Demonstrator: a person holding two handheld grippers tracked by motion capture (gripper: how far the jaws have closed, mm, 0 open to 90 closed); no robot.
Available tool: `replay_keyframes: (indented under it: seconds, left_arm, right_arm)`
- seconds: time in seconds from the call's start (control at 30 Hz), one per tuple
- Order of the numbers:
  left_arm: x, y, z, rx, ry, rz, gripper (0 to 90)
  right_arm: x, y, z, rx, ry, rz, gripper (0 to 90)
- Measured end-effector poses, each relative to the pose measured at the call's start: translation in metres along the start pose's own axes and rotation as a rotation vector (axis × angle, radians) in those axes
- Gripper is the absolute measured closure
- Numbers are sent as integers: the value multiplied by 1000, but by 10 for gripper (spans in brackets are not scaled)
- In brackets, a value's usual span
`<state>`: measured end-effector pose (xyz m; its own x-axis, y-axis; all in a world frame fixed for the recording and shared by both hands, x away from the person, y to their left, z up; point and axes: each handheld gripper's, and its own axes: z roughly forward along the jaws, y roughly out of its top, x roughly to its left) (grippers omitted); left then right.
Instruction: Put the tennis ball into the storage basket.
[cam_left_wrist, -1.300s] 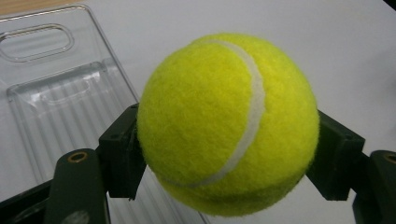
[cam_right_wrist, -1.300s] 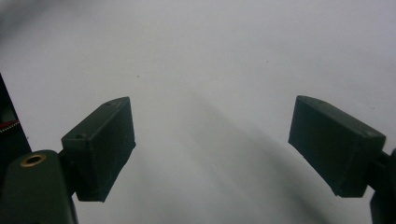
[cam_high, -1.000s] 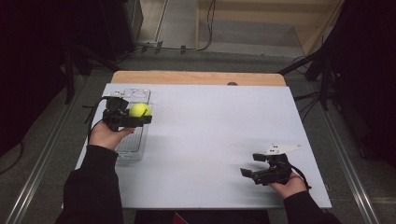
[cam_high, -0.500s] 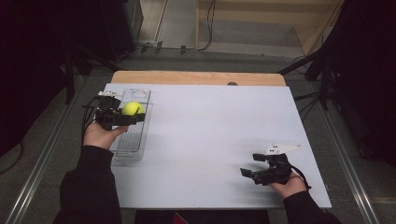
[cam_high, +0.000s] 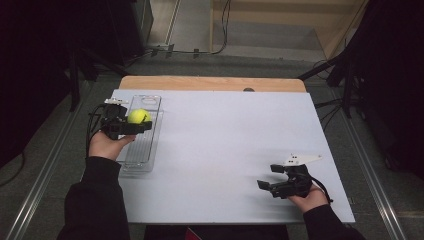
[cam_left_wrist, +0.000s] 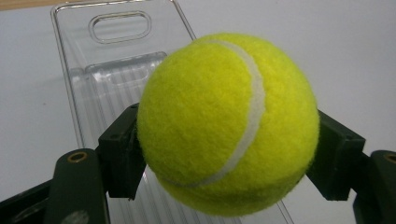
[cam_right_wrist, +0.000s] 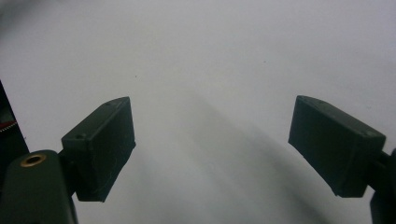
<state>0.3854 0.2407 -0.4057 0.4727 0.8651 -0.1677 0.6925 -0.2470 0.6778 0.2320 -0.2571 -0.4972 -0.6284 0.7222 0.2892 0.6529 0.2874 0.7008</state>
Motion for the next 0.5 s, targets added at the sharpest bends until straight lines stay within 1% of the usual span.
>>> replay_keyframes:
  seconds: [0.07,0.23,0.4,0.5]
  left_arm:
    - [1,-1,2,6,4,-2,267]
    - [5,-4,8,21,6,-24,266]
    - [9,-7,11,26,14,-38,266]
    - [9,-9,13,31,20,-35,266]
  right_arm:
    - [0,0,0,-1,-1,-2,126]
    - [0,0,0,-3,1,0,126]
    - [0,0,0,-2,3,1,126]
    - [0,1,0,-3,3,0,126]
